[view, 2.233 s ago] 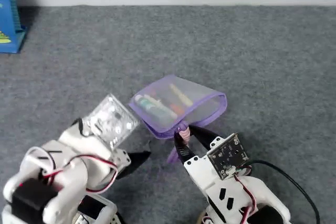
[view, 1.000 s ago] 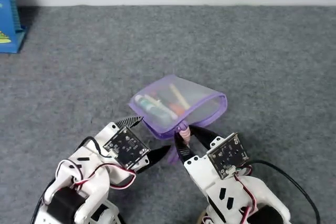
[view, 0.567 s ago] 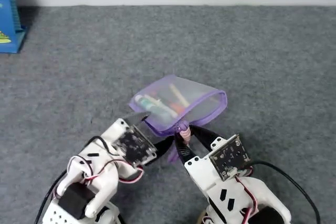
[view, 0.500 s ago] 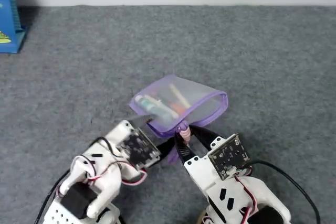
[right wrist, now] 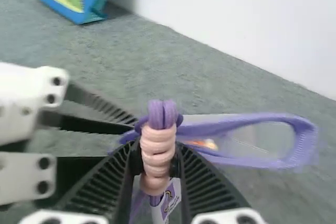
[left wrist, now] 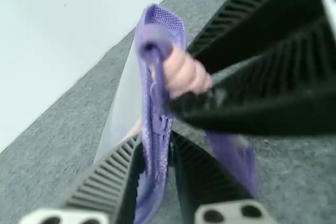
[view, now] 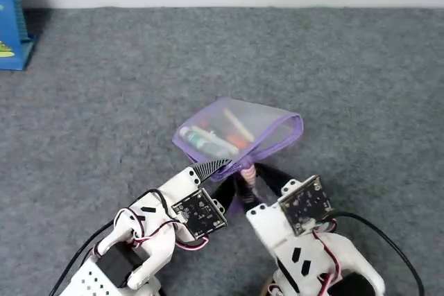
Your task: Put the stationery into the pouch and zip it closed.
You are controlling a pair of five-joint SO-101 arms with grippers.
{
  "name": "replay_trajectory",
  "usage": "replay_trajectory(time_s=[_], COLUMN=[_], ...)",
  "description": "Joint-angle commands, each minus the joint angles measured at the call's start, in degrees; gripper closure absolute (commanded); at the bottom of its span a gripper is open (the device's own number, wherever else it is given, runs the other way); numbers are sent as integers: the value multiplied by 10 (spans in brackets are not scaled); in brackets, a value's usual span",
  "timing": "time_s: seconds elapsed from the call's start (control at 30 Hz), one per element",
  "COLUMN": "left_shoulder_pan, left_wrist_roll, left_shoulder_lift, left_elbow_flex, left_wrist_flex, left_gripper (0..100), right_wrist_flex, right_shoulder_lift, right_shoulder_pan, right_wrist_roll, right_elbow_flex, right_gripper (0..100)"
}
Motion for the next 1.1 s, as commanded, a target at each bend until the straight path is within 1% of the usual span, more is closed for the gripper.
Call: replay_trajectory(time_s=[0.0, 0.07, 0.2, 0.3, 0.37, 0.5, 0.6, 0.8, 0.93, 1.07], left_shoulder_pan=[4, 4, 4, 3, -2, -42, -63, -65, -66, -66], left_wrist_roll=[-3, -3, -3, -3, -3, -3, -4, -6, -6, -6], left_shoulder_lift=[-11, -11, -11, -11, -11, -11, -11, -11, -11, -11], left_elbow_flex=[-6, -5, -7, -8, -8, -18, -35, -60, -60, -60], left_wrist_flex=[-11, -7, 35, 62, 66, 74, 102, 164, 171, 171], left_gripper=[988, 988, 989, 989, 990, 990, 991, 991, 991, 991], right_wrist_flex=[-20, -42, -90, -125, -147, -191, -239, -366, -437, -465], right_shoulder_lift=[-2, -2, -2, -2, -2, -2, -2, -1, -1, -1], right_shoulder_pan=[67, 109, 200, 246, 266, 297, 326, 387, 430, 468], right_wrist_roll=[13, 39, 73, 92, 106, 131, 137, 167, 185, 185], right_elbow_flex=[-36, -32, -17, 12, 36, 84, 120, 206, 255, 274], right_gripper=[991, 991, 991, 991, 991, 991, 991, 991, 991, 991])
